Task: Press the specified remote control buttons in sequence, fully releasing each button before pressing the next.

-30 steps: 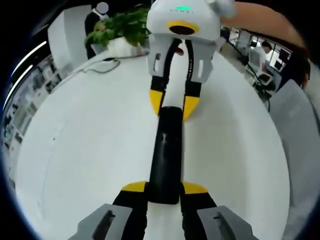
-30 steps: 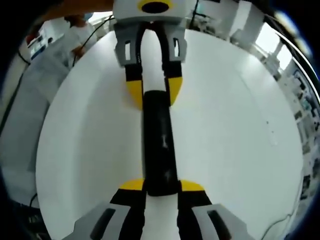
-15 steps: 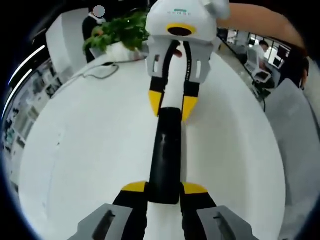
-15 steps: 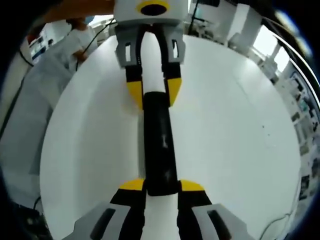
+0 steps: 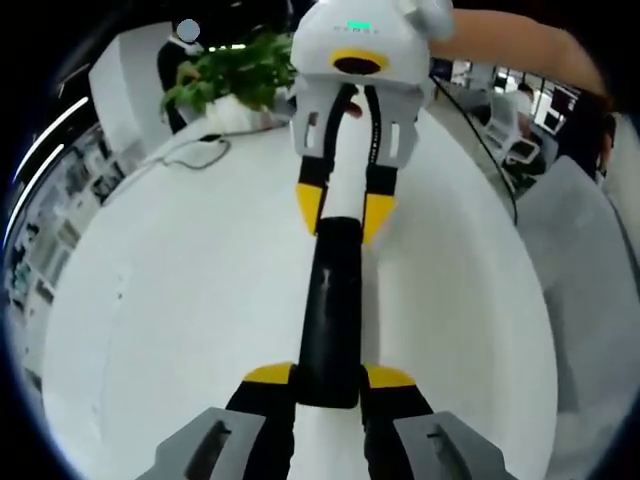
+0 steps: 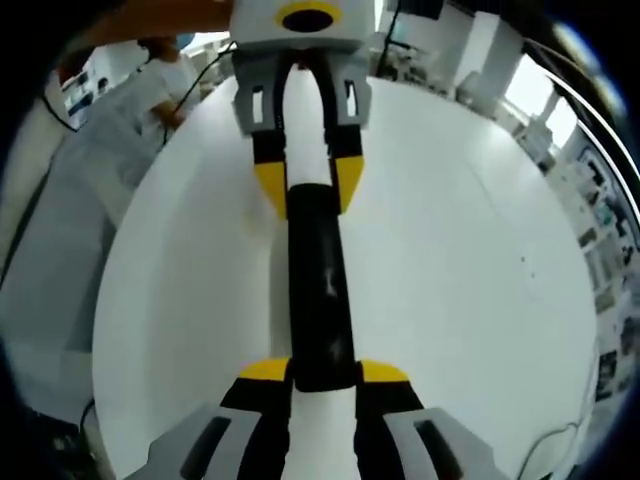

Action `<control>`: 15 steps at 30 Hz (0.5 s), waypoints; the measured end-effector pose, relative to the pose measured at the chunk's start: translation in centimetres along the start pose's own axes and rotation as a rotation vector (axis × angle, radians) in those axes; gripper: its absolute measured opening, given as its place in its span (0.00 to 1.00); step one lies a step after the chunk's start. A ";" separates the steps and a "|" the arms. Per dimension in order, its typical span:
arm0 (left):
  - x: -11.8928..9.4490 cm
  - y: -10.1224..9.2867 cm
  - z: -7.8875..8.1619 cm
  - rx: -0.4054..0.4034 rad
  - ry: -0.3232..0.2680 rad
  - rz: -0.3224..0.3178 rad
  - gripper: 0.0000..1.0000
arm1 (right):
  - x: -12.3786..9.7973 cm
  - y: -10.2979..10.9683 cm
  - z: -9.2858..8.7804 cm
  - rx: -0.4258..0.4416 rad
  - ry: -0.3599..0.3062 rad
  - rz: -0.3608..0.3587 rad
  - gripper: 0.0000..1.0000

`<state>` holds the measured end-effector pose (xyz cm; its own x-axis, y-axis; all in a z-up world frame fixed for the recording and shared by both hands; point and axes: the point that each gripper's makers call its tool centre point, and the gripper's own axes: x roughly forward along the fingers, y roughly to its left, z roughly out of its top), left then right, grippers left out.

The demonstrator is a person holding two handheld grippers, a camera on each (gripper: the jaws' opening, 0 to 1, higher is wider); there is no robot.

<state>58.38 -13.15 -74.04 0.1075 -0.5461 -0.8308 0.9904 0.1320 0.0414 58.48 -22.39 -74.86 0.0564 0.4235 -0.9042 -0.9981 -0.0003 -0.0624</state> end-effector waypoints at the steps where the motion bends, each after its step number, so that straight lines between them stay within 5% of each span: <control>1: -0.1 -0.2 0.1 0.002 0.000 0.001 0.23 | -0.2 0.2 0.0 0.001 0.000 -0.001 0.20; 15: -1.0 -2.7 1.1 0.013 -0.005 0.005 0.23 | -1.5 2.5 0.1 -0.003 -0.006 -0.008 0.20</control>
<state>55.70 -13.85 -72.69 0.1126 -0.5499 -0.8276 0.9909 0.1235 0.0528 55.94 -22.97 -73.62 0.0642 0.4286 -0.9012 -0.9975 0.0000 -0.0711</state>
